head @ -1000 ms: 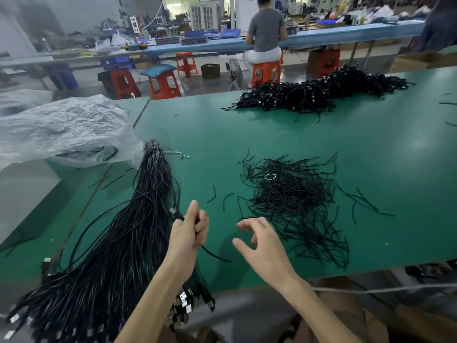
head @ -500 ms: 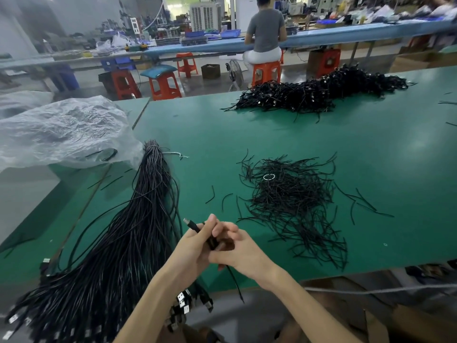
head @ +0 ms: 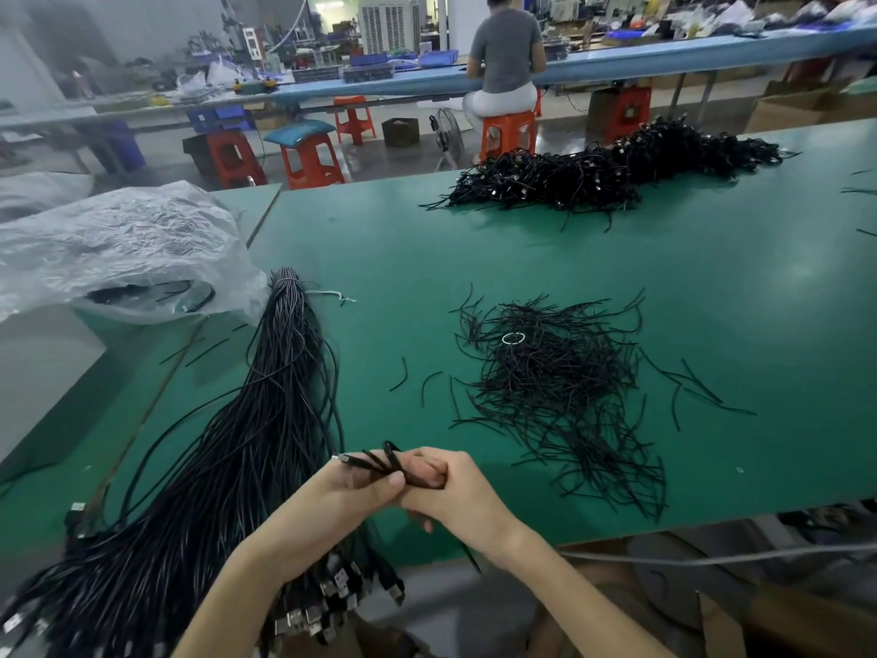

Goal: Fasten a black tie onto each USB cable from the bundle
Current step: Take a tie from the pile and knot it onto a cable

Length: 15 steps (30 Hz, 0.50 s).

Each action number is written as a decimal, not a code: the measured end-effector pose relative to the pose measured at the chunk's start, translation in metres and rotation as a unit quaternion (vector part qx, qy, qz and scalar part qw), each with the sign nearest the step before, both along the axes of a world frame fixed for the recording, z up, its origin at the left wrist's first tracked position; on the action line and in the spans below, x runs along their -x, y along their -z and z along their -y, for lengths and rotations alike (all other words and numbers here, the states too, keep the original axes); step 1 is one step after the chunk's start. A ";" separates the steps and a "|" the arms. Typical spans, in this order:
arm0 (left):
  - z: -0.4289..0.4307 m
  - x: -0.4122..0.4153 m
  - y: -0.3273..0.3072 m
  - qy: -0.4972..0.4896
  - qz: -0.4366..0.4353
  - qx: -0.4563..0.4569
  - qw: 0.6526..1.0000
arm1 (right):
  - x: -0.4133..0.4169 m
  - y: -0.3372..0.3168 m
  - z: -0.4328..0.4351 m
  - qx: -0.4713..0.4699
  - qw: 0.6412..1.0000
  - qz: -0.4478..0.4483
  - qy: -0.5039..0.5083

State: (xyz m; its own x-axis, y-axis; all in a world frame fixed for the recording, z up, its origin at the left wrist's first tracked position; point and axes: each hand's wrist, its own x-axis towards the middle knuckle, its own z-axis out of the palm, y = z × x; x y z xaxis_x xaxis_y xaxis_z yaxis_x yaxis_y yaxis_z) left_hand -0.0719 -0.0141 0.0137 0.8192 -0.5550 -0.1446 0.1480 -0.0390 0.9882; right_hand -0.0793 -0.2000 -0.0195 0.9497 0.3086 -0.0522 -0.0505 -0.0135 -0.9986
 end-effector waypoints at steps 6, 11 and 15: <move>0.030 0.006 -0.003 -0.100 0.039 -0.020 0.994 | -0.007 0.002 0.004 0.042 0.999 0.020 0.012; 0.038 0.006 -0.008 -0.037 0.077 -0.066 0.994 | -0.010 0.003 0.019 0.098 0.995 0.006 -0.017; 0.033 0.004 -0.018 0.060 0.065 -0.117 0.989 | -0.010 -0.004 0.028 0.152 0.986 0.029 -0.054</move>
